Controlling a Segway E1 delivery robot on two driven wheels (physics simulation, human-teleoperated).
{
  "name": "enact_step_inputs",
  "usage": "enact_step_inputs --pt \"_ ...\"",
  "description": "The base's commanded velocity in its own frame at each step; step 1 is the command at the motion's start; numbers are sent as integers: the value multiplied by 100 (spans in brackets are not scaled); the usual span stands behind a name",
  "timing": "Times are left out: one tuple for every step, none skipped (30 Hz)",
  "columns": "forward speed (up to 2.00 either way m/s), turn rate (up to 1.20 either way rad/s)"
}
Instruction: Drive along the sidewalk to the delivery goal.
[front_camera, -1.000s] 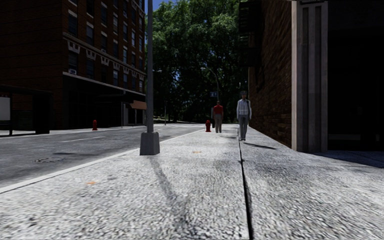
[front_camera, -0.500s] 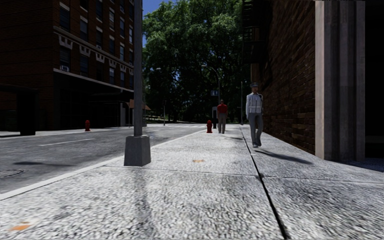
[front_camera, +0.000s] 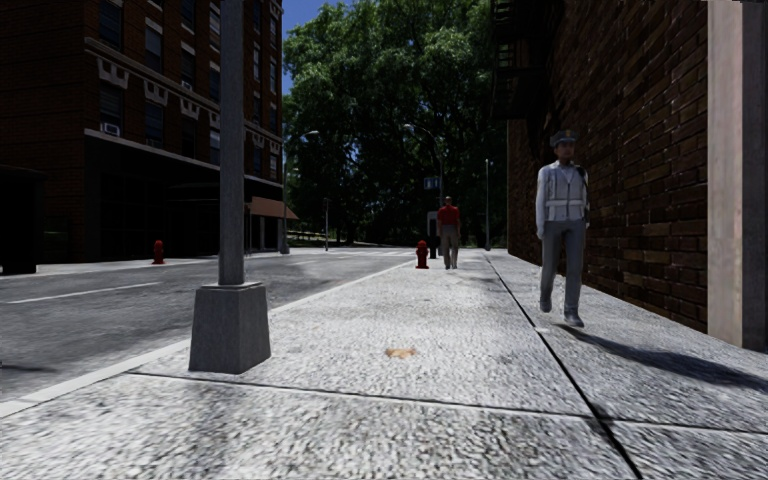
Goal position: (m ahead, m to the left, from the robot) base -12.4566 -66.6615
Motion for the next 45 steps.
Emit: enact_step_inputs --pt "200 0" --pt "200 0" --pt "200 0" --pt "200 -6" --pt "200 -6" --pt "200 -15" --pt "200 -18" --pt "200 -18" --pt "200 -20" --pt "200 -22" --pt "200 -23" --pt "200 -23" --pt "200 -24" --pt "200 -28" --pt "200 -35" --pt "200 -35" --pt "200 -38" --pt "200 -39" --pt "200 -39" --pt "200 -39" --pt "200 -39" --pt "200 -39" --pt "200 -39" --pt "200 -39" --pt "200 -39" --pt "200 -39" --pt "200 -39" --pt "200 -39" --pt "200 -39" --pt "200 -39" --pt "200 -39" --pt "200 -39" --pt "200 -39" --pt "200 -39" --pt "200 -39" --pt "200 -39" --pt "200 -39" --pt "200 -39" --pt "200 -39" --pt "200 -18" --pt "200 -18" --pt "200 0" --pt "200 0" --pt "200 0" --pt "200 0"
